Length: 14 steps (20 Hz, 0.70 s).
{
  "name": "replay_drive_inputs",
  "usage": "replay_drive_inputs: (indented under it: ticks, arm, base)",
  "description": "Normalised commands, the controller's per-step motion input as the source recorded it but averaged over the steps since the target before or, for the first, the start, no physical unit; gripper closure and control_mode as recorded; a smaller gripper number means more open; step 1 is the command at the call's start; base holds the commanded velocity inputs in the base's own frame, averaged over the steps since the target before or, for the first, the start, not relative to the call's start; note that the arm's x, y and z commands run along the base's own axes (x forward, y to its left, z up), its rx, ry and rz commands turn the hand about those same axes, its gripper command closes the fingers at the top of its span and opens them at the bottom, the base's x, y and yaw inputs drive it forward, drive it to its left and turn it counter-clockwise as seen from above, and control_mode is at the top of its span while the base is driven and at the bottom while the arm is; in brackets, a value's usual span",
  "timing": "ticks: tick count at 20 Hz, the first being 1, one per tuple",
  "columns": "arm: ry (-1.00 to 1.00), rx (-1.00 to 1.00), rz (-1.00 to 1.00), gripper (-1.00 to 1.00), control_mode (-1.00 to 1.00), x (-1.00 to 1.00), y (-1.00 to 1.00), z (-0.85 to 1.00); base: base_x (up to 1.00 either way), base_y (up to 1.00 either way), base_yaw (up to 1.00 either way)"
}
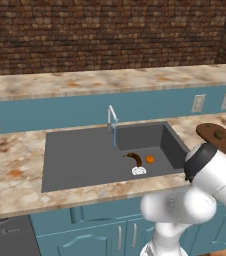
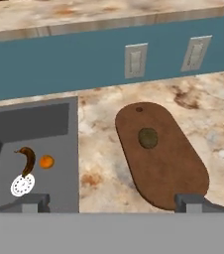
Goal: Pick the tangerine, banana, kiwi from the sink and place them on the cutting board to airdry. Then turn off the sink faucet.
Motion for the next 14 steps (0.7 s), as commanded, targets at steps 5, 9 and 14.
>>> replay_drive_inputs:
  ticks: [5, 9, 14]
  arm:
    - [0.21, 0.05, -0.05, -1.0, -1.0, -0.4, 0.27, 0.54]
    - [-0.02, 0.0, 0.0, -1.0, -1.0, -0.79, 0.3, -0.1]
    - [0.0, 0.01, 0.0, -1.0, -1.0, -0.62, 0.71, -0.07]
  base:
    - [0.0, 0.0, 0.0]
    - [0.0, 0.0, 0.0]
    - [0.0, 0.0, 0.0]
